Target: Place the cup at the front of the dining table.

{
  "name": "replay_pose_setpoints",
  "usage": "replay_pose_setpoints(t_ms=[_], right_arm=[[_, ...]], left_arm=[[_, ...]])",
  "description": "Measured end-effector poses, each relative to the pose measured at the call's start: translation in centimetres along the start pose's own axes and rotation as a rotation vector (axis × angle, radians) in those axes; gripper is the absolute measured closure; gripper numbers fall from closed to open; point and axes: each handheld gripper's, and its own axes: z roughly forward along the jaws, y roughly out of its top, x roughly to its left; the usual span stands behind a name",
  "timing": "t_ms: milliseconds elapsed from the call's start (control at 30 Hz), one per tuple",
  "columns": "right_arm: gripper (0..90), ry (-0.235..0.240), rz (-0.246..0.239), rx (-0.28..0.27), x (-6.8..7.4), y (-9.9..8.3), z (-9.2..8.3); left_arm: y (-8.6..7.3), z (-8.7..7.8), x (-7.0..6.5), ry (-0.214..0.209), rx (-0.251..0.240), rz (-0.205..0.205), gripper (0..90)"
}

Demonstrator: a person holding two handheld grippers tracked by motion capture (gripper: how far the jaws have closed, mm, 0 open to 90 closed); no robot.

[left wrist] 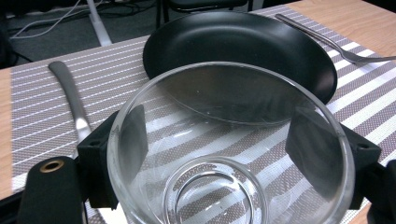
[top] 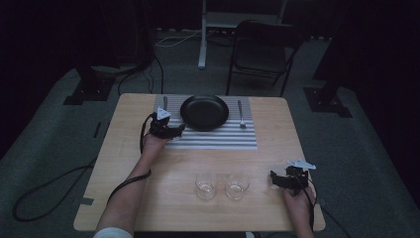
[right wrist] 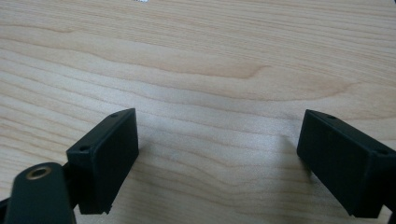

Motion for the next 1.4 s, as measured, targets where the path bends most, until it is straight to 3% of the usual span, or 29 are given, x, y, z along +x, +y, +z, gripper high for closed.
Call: replay_pose_setpoints(t_ms=[67, 100, 133, 167, 367, 933, 1333, 1367, 1400], right_arm=[[12.3, 0.0, 0.0, 0.0, 0.0, 0.0, 0.0], [12.3, 0.0, 0.0, 0.0, 0.0, 0.0, 0.0], [12.3, 0.0, 0.0, 0.0, 0.0, 0.0, 0.0], [12.3, 0.0, 0.0, 0.0, 0.0, 0.0, 0.0], [12.3, 0.0, -0.001, 0.0, 0.0, 0.0, 0.0], [12.3, 0.0, -0.001, 0.0, 0.0, 0.0, 0.0], [12.3, 0.0, -0.001, 0.0, 0.0, 0.0, 0.0], [12.3, 0.0, -0.001, 0.0, 0.0, 0.0, 0.0], [12.3, 0.0, -0.001, 0.0, 0.0, 0.0, 0.0]], left_arm=[[0.0, 0.0, 0.0, 0.0, 0.0, 0.0, 18.8], [-0.6, 0.8, -0.1, 0.008, 0.018, 0.049, 18.9], [-0.9, 1.1, -0.2, 0.008, 0.031, 0.057, 18.8], [-1.2, 1.1, -0.2, 0.011, 0.012, 0.076, 18.8], [-1.3, 1.2, -0.3, 0.016, 0.005, 0.094, 18.2], [-1.9, 0.1, -0.1, 0.001, 0.006, 0.082, 18.2], [-1.9, -0.6, -0.2, 0.003, 0.048, 0.061, 18.1], [-1.9, -0.7, -0.2, 0.003, 0.057, 0.06, 16.9], [-1.9, -0.7, -0.2, -0.001, 0.077, 0.055, 7.7]])
